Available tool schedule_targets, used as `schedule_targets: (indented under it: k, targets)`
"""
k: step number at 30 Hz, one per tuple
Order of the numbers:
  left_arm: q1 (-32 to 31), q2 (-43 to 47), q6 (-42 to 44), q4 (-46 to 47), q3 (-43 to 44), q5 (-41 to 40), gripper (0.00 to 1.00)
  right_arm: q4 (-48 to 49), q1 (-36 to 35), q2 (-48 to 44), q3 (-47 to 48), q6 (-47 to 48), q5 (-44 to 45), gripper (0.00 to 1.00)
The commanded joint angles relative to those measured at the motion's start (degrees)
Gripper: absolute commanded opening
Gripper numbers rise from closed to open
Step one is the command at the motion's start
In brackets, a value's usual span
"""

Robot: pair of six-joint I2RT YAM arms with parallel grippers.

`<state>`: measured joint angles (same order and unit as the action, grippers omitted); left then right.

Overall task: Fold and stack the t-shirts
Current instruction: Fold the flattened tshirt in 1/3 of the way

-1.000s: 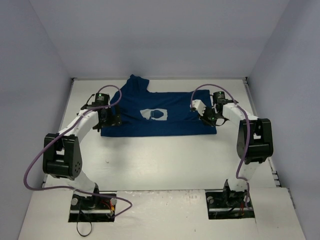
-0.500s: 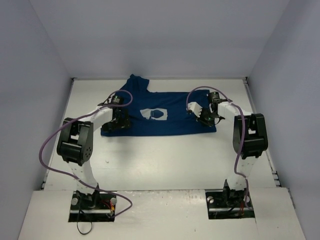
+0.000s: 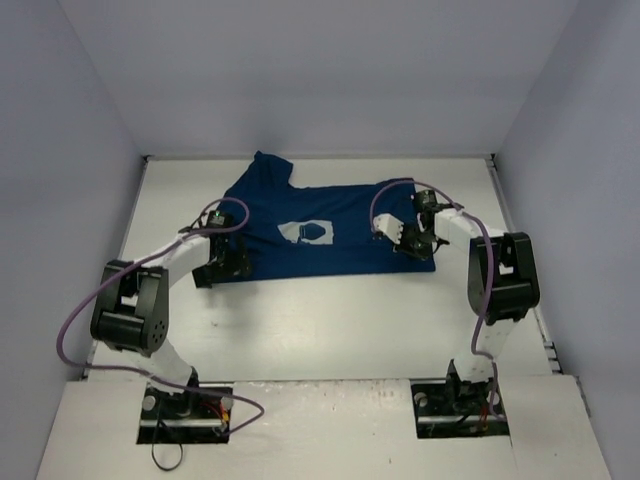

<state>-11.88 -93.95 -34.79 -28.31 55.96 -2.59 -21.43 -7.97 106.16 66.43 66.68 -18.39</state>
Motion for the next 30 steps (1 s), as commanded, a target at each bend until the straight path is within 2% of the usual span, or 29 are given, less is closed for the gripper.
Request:
schedule_targets:
  k: [1, 7, 10, 15, 17, 18, 20, 22, 24, 25, 26, 29, 30]
  targets:
    - [-0.49, 7.13, -0.72, -3.72, -2.14, 2.59, 0.97, -12.19, 0.06, -2.05, -3.99, 1.33, 2.65, 0.0]
    - [-3.82, 14.77, 4.21, -7.14, -1.56, 4.78, 0.97, -15.69, -0.38, -8.52, -7.5, 2.74, 2.19, 0.0]
    - [-6.15, 19.89, 9.28, -6.65, 1.53, 3.6, 0.97, -16.46, -0.47, -12.7, -5.09, 1.52, 0.15, 0.0]
    - [-6.8, 20.43, 26.42, -5.0, 6.13, 3.39, 0.97, -17.55, -0.56, -12.91, 4.83, -1.95, -4.41, 0.02]
    - [-6.76, 21.5, 40.31, 0.88, 4.28, 2.58, 0.97, -17.68, -0.4, -12.59, 9.1, -3.91, -6.77, 0.04]
    - [-6.68, 21.61, 41.71, 3.47, 4.07, 2.51, 0.97, -17.68, -0.38, -12.56, 10.62, -4.1, -7.67, 0.04]
    - [-6.37, 24.0, 57.88, 10.02, -1.21, 10.1, 0.88, -17.77, -0.47, -12.84, 13.28, -6.26, -10.78, 0.03]
    - [-5.67, 24.37, 70.31, 11.13, -5.15, 17.28, 0.69, -17.77, -0.68, -13.1, 13.11, -6.92, -11.35, 0.03]
    - [-4.87, 23.69, 75.45, 10.67, -5.85, 21.8, 0.56, -17.75, -0.81, -13.14, 11.9, -6.89, -10.9, 0.02]
    - [-4.04, 21.85, 81.08, 9.43, -5.79, 25.0, 0.38, -17.7, -0.75, -13.02, 10.23, -6.12, -10.31, 0.01]
    - [-3.86, 20.34, 85.01, 7.36, -4.75, 27.7, 0.28, -17.68, -0.67, -12.93, 9.87, -5.54, -9.76, 0.01]
    - [-2.7, 14.13, 92.9, 7.38, -1.41, 30.36, 0.09, -17.52, 0.63, -12.35, 6.99, -4.36, -8.96, 0.0]
    - [-2.25, 11.98, 95.42, 7.41, -0.58, 30.77, 0.07, -17.59, 0.87, -12.19, 6.66, -4.29, -9.04, 0.0]
